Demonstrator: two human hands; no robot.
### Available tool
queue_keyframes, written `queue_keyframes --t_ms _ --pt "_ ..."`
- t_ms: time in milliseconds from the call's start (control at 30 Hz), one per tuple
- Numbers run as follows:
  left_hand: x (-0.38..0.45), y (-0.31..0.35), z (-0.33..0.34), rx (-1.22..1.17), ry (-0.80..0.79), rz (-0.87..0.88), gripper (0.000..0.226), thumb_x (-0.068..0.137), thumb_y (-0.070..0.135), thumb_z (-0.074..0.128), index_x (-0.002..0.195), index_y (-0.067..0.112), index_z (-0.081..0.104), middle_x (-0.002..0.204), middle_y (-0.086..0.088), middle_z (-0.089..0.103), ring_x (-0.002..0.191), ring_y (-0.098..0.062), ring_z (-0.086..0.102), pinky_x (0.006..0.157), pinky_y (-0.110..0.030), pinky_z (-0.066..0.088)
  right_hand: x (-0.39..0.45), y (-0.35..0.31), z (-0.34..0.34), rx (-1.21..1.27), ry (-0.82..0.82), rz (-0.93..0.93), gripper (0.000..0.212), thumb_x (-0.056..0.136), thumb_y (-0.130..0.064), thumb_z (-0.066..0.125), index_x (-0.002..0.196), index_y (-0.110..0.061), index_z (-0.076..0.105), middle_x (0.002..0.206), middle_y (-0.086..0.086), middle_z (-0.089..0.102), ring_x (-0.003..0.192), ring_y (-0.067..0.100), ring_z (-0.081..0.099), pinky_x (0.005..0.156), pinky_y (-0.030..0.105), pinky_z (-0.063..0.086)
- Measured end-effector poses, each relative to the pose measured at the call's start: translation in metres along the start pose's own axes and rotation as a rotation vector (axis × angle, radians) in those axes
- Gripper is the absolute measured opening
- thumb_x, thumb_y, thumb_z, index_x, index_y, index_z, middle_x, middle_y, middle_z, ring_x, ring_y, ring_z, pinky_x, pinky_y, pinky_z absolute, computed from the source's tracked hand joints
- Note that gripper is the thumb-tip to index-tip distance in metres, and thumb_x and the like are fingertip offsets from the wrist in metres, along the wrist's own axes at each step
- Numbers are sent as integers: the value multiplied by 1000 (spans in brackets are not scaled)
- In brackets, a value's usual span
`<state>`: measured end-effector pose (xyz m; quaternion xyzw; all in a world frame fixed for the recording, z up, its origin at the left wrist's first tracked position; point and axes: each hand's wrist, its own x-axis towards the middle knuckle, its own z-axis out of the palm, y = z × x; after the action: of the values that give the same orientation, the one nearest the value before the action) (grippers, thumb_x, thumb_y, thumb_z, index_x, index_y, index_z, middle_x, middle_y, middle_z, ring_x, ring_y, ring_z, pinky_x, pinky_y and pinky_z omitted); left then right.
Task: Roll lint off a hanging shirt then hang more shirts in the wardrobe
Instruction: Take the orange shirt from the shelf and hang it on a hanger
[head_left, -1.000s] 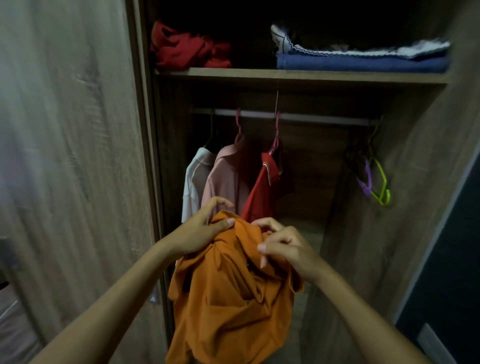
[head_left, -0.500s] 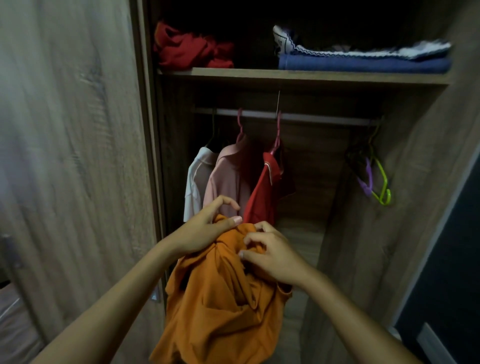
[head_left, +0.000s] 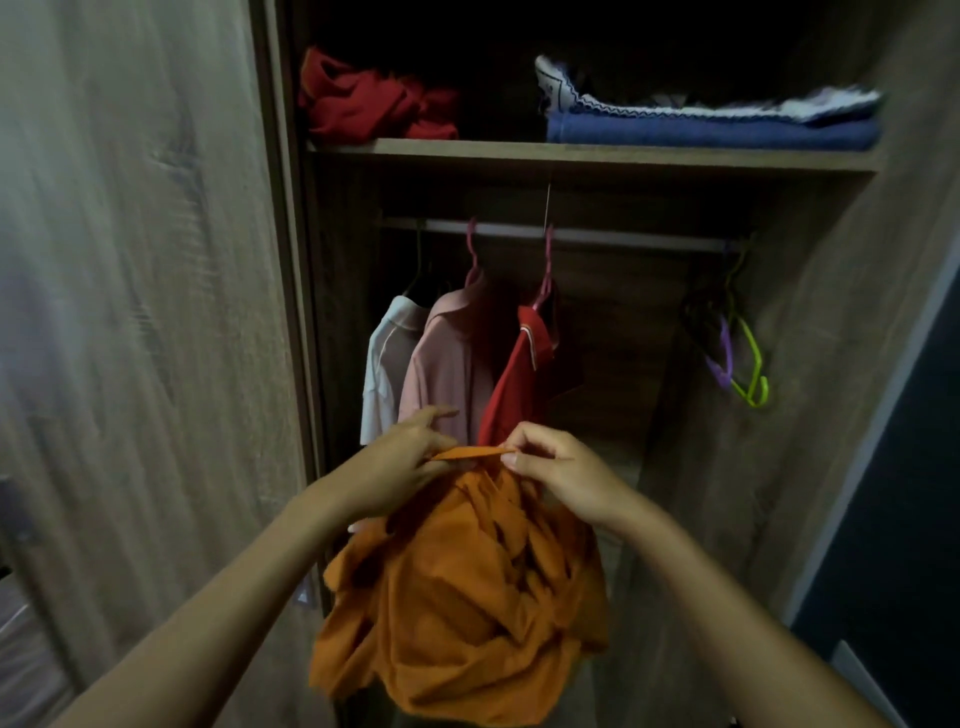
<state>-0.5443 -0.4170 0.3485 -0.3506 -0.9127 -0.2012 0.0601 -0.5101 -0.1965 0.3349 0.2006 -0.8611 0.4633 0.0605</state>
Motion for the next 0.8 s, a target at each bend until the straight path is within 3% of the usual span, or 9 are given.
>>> queue_keyframes --t_ms 67,133,167,300,400,500,633,800 --pt "2 5 -2 -12 36 35 44 94 52 35 93 20 66 110 2 62 100 -8 58 86 -25 46 0 0 2 165 -17 19 20 93 -29 53 81 -13 53 71 -6 49 65 3 46 64 21 37" --pt "2 12 -1 -98 48 53 31 97 43 38 86 25 61 83 10 62 78 -2 58 73 -21 46 1 0 4 222 23 53 18 97 -26 51 83 -15 54 70 -8 48 64 0 44 63 19 36" --pt "3 14 0 -109 66 57 26 99 36 40 87 25 61 80 12 61 76 -1 58 73 -20 46 1 0 5 202 47 63 18 98 -25 50 87 -13 55 73 -6 49 67 1 46 65 18 37" --pt "6 12 -2 -60 128 41 24 100 24 42 99 14 64 92 3 66 84 -9 60 75 -19 45 -2 6 1 110 4 38 15 92 -27 63 92 -13 55 69 -3 56 64 8 51 62 18 43" --pt "7 2 -6 10 109 31 20 99 21 45 104 17 64 102 2 67 92 -11 60 82 -26 48 -1 13 -12 -184 -6 17 10 86 -33 68 93 -25 64 87 -8 68 81 4 64 76 28 52" --pt "8 -4 -6 92 86 34 20 97 17 47 108 16 64 107 -1 67 98 -14 62 87 -33 49 -1 10 -31 -424 69 25 5 84 -32 69 89 -30 69 86 -10 69 82 2 64 77 30 54" --pt "4 -15 -3 205 89 -13 20 92 11 50 103 16 65 99 -3 68 92 -19 64 79 -34 51 -4 -3 -50 -457 253 10 24 86 -11 63 87 -33 71 80 -14 68 71 -3 64 61 17 52" --pt "-8 -40 -11 201 146 -271 19 90 13 57 104 22 66 104 -4 70 97 -21 66 82 -38 54 -12 1 -65 -464 349 68 26 89 -9 59 90 -32 72 75 -14 67 60 -7 60 50 6 41"
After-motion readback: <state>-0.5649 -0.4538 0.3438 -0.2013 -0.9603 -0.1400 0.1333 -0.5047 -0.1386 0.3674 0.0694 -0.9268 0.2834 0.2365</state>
